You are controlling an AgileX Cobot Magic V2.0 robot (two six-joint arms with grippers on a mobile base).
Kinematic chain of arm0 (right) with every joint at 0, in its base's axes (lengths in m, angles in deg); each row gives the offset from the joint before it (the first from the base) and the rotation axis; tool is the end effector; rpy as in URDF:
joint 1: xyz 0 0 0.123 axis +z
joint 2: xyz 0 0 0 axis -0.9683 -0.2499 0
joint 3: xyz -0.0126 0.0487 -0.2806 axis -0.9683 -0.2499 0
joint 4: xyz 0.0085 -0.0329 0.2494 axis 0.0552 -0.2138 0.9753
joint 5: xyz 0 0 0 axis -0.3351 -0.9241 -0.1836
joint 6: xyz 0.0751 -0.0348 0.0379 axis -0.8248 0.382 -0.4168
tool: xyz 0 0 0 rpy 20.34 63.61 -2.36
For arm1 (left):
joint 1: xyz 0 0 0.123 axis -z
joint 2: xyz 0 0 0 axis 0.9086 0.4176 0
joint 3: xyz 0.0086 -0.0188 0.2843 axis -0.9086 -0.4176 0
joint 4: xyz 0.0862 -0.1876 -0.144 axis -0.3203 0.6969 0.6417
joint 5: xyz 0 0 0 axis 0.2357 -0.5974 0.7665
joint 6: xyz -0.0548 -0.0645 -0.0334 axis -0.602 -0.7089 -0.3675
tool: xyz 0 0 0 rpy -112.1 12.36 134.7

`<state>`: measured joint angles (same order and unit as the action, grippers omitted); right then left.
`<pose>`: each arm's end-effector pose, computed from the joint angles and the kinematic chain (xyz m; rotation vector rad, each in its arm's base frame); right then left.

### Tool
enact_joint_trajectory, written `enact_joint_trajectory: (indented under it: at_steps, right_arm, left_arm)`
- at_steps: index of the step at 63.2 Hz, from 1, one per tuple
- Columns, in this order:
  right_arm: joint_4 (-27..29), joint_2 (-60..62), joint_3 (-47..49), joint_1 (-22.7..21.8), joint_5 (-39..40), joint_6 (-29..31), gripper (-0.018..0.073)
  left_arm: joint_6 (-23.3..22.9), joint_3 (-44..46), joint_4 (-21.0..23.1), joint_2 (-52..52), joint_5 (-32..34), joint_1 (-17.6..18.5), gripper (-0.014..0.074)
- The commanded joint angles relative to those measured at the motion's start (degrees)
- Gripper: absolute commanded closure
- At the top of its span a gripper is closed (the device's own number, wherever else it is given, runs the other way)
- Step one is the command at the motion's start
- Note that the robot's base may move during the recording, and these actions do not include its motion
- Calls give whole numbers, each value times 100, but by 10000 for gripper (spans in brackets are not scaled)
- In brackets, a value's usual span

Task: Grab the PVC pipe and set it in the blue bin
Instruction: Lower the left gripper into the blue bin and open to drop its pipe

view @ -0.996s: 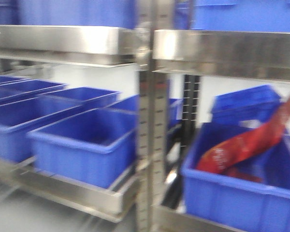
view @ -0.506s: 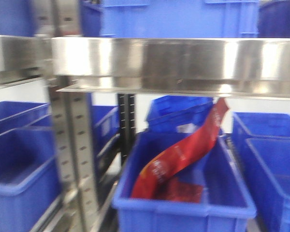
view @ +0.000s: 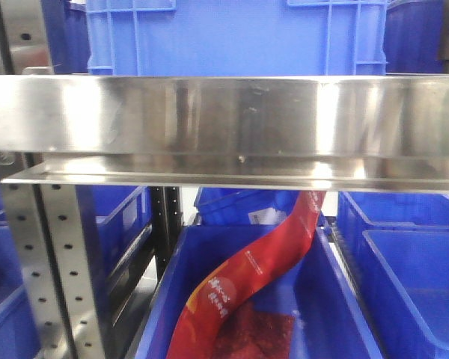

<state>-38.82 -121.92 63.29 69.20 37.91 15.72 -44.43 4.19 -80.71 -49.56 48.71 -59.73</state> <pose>0.1100 -0.0029 0.4142 -0.0082 1.5774 -0.0215 0.1251 -0.0141 0.4125 0.0386 1.4830 -0.1471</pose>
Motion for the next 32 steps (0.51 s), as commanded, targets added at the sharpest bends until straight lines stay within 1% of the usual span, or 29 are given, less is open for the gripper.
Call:
enact_joint_trajectory:
  at_steps: [1, 32]
  right_arm:
    - [14, 29, -4, 12, 188, 37, 721]
    - [14, 29, -4, 12, 188, 37, 721]
  left_arm:
    - [1, 22, 8, -28, 127, 32, 707]
    - [1, 22, 8, -28, 127, 32, 707]
